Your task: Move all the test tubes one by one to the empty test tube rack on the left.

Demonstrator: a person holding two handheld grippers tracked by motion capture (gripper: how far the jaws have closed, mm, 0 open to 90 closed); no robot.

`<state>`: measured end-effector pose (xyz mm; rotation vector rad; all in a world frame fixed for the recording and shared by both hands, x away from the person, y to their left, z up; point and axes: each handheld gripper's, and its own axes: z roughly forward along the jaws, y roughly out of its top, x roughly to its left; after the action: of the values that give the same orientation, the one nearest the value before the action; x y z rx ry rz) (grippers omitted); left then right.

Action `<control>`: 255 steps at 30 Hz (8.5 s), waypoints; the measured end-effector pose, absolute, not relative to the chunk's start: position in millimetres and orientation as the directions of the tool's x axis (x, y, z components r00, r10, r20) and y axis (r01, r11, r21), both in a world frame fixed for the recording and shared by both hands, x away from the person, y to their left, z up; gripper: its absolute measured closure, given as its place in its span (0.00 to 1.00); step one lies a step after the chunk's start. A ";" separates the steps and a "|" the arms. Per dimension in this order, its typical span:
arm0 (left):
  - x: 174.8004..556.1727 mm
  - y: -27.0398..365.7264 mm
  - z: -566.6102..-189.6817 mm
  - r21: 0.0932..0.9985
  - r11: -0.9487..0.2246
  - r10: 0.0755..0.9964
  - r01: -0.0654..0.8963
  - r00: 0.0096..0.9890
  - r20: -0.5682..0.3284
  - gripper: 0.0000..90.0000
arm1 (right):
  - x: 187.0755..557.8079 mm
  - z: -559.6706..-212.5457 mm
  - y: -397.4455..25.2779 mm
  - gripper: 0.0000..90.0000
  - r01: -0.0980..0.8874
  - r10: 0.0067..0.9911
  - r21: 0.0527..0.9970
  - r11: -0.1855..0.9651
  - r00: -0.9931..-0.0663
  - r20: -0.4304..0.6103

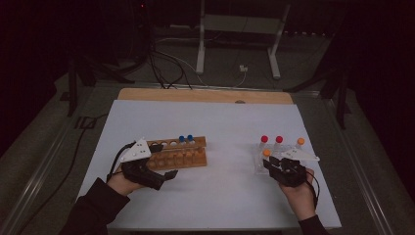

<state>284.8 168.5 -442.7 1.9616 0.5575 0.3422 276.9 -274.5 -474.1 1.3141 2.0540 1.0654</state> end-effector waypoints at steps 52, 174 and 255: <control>280.4 140.8 -439.4 0.895 -0.386 0.436 0.226 0.899 -0.039 0.02 | 237.8 -437.3 -222.9 0.84 0.380 0.801 0.868 0.321 -0.597 -0.035; 315.9 159.2 -374.3 0.928 -0.356 0.611 0.108 0.779 0.143 0.80 | 231.8 -440.0 -219.2 0.00 0.347 0.792 0.911 0.224 -0.610 0.038; 297.1 169.7 -441.1 0.894 -0.381 0.595 0.236 0.802 0.042 0.02 | 251.7 -430.1 -315.8 0.00 0.331 0.953 0.935 0.124 -0.303 -0.019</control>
<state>297.1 169.7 -441.1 1.9669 0.6220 0.4411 251.7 -315.8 -430.1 1.2509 1.7350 1.1818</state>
